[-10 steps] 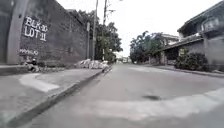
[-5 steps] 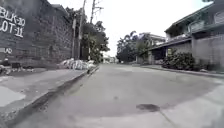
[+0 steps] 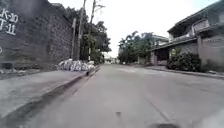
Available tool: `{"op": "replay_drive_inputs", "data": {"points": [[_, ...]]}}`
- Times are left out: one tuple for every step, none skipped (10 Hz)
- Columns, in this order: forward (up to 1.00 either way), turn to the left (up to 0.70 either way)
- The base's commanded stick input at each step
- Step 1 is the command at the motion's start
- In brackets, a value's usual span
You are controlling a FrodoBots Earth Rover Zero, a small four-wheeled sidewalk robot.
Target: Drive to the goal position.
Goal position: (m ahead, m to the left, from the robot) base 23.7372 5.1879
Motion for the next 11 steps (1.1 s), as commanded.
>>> {"op": "replay_drive_inputs", "data": {"points": [[1.00, 0.00], [1.00, 0.00], [1.00, 0.00], [1.00, 0.00], [1.00, 0.00], [1.00, 0.00], [1.00, 0.00], [1.00, 0.00], [1.00, 0.00], [1.00, 0.00], [1.00, 0.00]]}}
